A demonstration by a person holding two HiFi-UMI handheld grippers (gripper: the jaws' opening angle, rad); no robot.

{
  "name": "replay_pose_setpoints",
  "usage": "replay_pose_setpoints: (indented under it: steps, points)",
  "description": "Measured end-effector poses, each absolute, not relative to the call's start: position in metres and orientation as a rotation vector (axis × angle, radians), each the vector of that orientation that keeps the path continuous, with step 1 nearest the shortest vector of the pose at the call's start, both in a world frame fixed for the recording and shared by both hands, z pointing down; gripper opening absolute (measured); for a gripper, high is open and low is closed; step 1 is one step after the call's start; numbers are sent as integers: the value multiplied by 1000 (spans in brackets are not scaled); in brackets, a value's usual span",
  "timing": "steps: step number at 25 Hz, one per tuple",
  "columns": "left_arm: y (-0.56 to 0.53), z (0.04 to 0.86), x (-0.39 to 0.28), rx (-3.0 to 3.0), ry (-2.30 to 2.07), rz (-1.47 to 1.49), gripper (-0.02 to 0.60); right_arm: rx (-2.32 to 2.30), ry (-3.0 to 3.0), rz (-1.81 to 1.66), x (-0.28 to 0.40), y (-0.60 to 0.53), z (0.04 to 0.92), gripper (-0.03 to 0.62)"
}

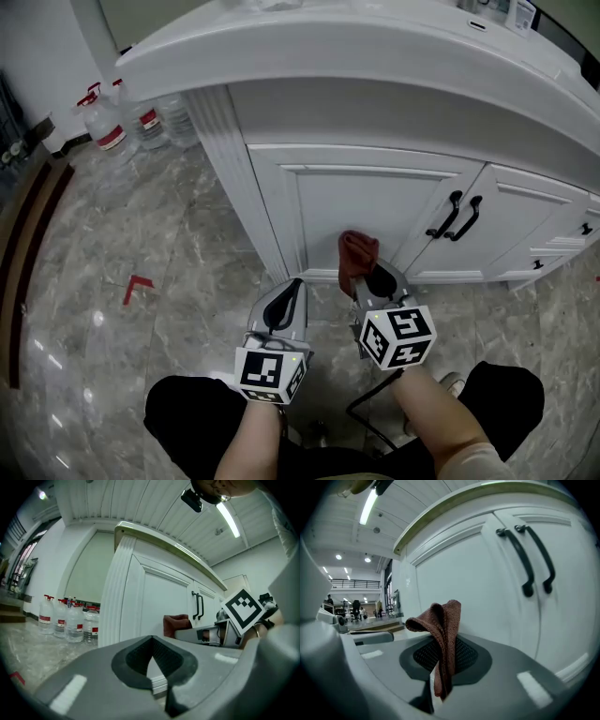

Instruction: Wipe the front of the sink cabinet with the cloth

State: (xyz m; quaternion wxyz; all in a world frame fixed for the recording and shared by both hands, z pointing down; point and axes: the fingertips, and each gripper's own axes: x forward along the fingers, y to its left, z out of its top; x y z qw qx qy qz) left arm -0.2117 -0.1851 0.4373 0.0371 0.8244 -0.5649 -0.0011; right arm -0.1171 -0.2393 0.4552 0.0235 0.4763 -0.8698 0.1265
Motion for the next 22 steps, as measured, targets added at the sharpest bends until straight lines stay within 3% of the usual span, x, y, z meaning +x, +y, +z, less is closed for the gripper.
replay_pose_setpoints:
  steps: [11, 16, 22]
  points:
    - [-177, 464, -297, 2371, -1873, 0, 0, 1200, -2783, 457, -240, -236, 496, 78]
    - [-176, 471, -316, 2311, -1870, -51, 0, 1228, -2745, 482, -250, -247, 511, 78]
    - [-181, 473, -292, 2371, -1813, -25, 0, 1296, -2717, 464, -223, -252, 513, 78]
